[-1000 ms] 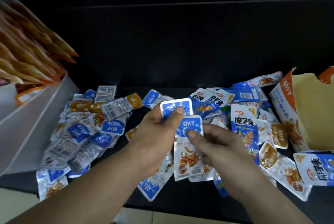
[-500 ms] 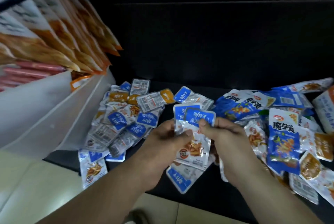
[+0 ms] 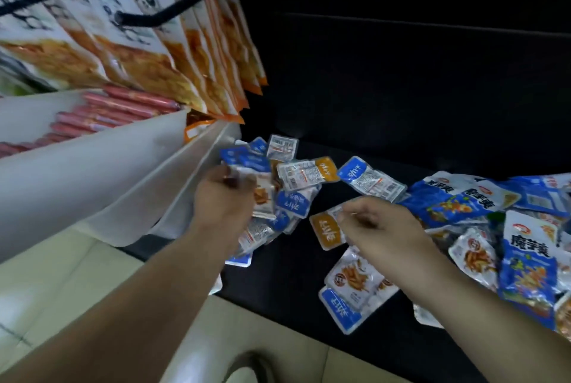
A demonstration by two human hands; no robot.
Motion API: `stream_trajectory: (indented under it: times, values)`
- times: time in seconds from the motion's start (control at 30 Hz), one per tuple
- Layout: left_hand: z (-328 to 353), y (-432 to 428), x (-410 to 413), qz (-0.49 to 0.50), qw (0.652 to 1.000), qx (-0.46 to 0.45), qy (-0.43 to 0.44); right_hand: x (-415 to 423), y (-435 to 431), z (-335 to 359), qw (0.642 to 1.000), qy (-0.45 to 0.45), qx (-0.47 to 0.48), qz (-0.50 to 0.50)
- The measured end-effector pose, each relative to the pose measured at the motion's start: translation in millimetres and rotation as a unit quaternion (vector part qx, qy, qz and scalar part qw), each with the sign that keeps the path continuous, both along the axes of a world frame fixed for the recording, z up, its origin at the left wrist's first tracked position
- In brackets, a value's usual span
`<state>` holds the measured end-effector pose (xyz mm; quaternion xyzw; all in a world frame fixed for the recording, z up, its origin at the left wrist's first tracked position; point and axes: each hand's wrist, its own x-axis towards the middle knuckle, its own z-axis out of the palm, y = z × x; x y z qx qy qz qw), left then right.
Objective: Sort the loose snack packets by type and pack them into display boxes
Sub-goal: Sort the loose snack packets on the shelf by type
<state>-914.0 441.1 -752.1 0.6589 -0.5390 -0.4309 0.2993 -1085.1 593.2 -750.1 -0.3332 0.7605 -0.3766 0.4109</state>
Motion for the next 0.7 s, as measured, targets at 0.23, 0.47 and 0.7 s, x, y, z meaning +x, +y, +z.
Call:
stream_trajectory:
  times: [0.23,0.47,0.7]
  values:
    - [-17.0,30.8,-26.0,-0.174,0.953,-0.157,-0.191,-40.2,20.9,4.7,0.999,0.037,0.031,-0.023]
    - [-37.2,45.3,-120.7,-0.501,0.806,-0.095,-0.301,-99.4,49.6,-7.3,0.977,0.196,0.077,-0.035]
    - [-63.4,39.9,-128.1,-0.523,0.736,-0.184,-0.388,-108.2,39.3,-33.9,0.897,0.398,0.081,0.175]
